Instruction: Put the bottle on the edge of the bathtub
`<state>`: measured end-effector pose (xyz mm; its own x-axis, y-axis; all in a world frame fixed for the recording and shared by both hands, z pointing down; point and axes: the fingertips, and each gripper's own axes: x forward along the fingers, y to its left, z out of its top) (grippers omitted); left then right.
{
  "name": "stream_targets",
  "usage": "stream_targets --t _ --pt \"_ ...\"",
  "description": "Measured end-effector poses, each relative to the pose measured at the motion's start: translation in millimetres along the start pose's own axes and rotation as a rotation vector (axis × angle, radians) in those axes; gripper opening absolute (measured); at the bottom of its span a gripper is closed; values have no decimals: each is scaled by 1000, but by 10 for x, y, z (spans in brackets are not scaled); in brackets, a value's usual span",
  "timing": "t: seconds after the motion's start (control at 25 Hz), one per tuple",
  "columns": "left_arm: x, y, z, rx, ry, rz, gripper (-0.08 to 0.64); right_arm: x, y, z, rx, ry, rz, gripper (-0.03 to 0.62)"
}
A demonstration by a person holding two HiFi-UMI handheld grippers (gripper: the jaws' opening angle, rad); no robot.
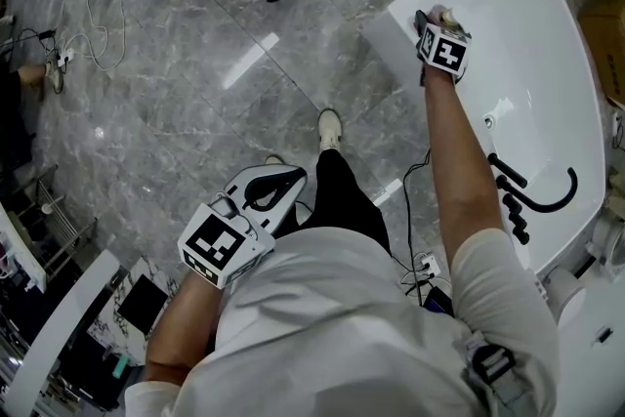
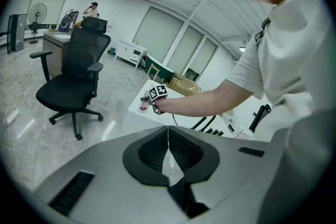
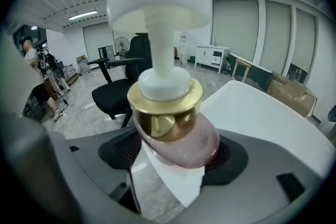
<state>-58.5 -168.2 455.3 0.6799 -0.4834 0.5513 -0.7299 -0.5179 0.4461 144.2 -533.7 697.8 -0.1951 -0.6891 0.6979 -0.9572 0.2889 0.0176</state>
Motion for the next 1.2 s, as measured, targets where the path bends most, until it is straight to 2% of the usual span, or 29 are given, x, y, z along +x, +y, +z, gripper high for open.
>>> stream_targets --t 0.4,0.76,0.92,1.16,1.2 --pt "43 -9 38 16 6 -33 18 -117 -57 -167 30 15 10 387" --pt "0 -73 114 68 4 -69 18 -402 -16 -486 29 49 41 380" --pt "-89 -72 152 109 -9 -89 18 -688 124 -541 22 42 61 346" --pt "-301 -110 88 153 -13 -116 18 -1345 412 -673 13 1 107 231" --pt "-343 -133 83 165 -17 -123 18 -1473 472 -698 16 -5 120 229"
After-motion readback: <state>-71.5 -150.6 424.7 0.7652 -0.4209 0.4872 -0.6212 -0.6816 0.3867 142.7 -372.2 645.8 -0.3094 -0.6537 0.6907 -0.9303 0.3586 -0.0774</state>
